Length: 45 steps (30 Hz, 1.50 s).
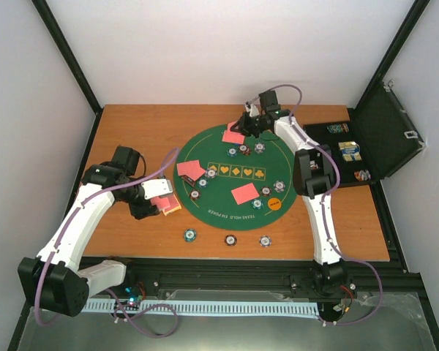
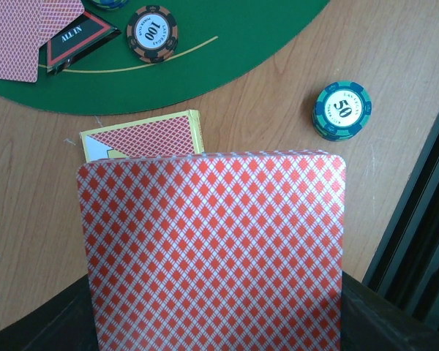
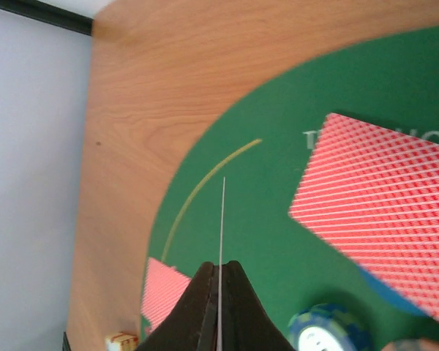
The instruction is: Distribute texas hold em gaming equipment
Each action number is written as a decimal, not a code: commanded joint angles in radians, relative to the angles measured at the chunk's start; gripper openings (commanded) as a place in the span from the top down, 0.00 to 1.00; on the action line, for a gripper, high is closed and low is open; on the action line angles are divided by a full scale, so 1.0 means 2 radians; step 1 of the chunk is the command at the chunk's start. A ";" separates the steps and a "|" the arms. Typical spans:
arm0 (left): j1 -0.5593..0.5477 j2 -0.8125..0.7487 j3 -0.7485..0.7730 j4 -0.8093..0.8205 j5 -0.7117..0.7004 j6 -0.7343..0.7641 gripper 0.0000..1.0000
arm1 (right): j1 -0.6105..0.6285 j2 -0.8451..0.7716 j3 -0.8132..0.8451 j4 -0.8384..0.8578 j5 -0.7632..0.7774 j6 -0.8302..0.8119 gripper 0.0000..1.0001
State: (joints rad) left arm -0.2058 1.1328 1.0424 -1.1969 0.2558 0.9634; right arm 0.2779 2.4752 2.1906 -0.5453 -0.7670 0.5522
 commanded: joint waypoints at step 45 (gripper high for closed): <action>0.002 0.008 0.024 0.002 0.010 -0.014 0.99 | 0.168 -0.451 -0.560 0.228 0.074 0.103 0.23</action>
State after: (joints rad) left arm -0.2054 1.1568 1.0451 -1.1889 0.2581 0.9459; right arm 0.5430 1.6642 1.2232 -0.3573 -0.5884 0.6090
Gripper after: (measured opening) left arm 0.686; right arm 0.767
